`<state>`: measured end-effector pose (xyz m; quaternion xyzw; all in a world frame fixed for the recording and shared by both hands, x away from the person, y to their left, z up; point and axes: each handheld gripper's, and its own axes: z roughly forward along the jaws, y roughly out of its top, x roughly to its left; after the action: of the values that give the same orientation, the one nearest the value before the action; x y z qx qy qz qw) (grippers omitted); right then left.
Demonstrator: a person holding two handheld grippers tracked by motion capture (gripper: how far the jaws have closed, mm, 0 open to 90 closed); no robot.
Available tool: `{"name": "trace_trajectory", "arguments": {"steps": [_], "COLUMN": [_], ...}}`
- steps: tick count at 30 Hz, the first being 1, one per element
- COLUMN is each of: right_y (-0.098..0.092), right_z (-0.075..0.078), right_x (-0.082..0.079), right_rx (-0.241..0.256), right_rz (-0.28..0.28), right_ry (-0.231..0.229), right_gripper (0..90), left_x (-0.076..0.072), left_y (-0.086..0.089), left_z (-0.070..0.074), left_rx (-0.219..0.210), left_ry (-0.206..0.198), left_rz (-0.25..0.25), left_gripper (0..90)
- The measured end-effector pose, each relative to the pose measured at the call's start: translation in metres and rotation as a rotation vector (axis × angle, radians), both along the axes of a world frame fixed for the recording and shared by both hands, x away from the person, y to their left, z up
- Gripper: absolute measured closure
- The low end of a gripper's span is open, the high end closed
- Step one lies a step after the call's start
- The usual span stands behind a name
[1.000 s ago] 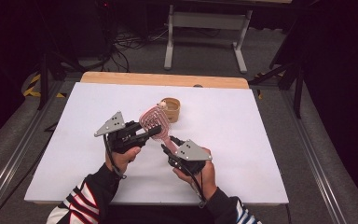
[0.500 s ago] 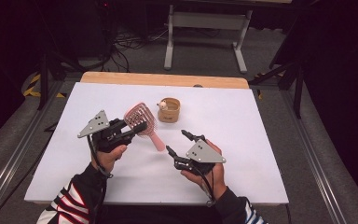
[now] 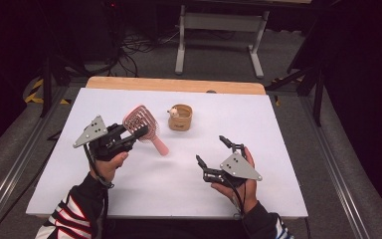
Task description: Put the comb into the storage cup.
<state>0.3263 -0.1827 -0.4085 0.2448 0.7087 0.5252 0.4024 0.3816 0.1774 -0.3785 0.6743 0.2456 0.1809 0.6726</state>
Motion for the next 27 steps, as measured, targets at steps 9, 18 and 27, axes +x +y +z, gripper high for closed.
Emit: {"name": "trace_trajectory", "arguments": {"steps": [9,18,27], "right_y": [-0.021,-0.039,-0.059], "right_z": [-0.005,-0.007,-0.015], "right_x": [0.000,-0.003,-0.006], "right_rx": [-0.021,-0.030,-0.048], "right_rz": [-0.057,-0.090,-0.110], "right_ry": [0.012,0.007,0.029], "right_gripper": [5.8,4.6,3.9], "left_x": [0.001,-0.002,-0.002], "left_y": [0.012,0.022,0.029], "left_z": [0.004,0.010,0.018], "left_rx": [-0.028,-0.049,-0.066], "left_ry": [-0.003,-0.016,-0.061], "left_rz": [0.023,0.051,0.063], "left_gripper": [64.0,64.0,64.0]}}
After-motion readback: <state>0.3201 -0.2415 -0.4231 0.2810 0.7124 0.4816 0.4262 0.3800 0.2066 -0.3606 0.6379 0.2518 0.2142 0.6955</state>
